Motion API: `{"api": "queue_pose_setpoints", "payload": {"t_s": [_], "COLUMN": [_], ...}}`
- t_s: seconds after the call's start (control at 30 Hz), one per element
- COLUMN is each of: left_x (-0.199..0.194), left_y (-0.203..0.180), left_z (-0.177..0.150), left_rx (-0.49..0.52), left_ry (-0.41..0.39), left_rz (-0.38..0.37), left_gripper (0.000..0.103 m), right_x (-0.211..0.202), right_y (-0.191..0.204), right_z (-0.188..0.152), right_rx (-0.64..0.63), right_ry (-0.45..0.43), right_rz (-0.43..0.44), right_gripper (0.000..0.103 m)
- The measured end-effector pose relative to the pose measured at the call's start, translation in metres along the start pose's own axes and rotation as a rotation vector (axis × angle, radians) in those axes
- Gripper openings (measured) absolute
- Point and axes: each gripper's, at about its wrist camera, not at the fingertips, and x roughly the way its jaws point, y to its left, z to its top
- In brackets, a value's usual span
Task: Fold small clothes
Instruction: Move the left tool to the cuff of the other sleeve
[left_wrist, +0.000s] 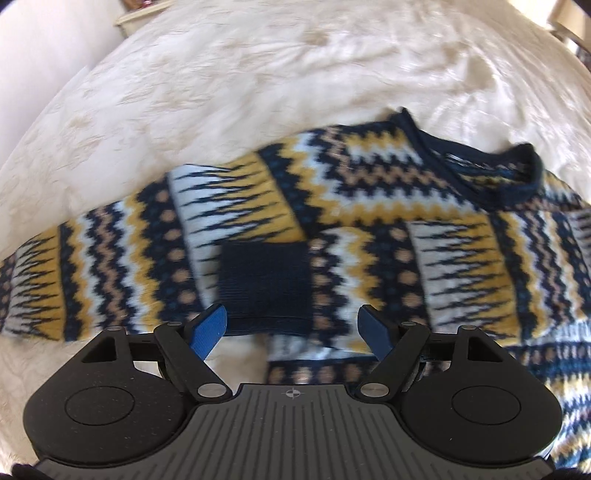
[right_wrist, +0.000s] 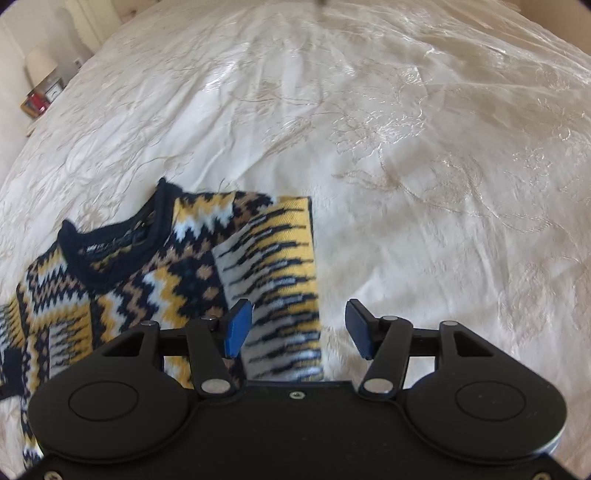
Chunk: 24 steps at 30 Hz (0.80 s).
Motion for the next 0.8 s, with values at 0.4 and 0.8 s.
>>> {"api": "queue_pose_setpoints", "payload": {"t_s": [0.4,0.8], "left_x": [0.018,0.055], "left_y": [-0.009,0.0], "left_z": [-0.007,-0.012], "left_rx": [0.026,-0.021], "left_ry": [0.027,0.069], "left_rz": [-0.012,-0.026], "left_gripper": [0.077,0.095], "right_x": [0.023,-0.016], "right_y": [-0.013,-0.021], "right_z": [0.015,0.005], "right_rx": [0.032,0.035], "right_ry": [0.04,-0.039], "right_rz": [-0.057,-0.025], "right_gripper": [0.016,0.058]}}
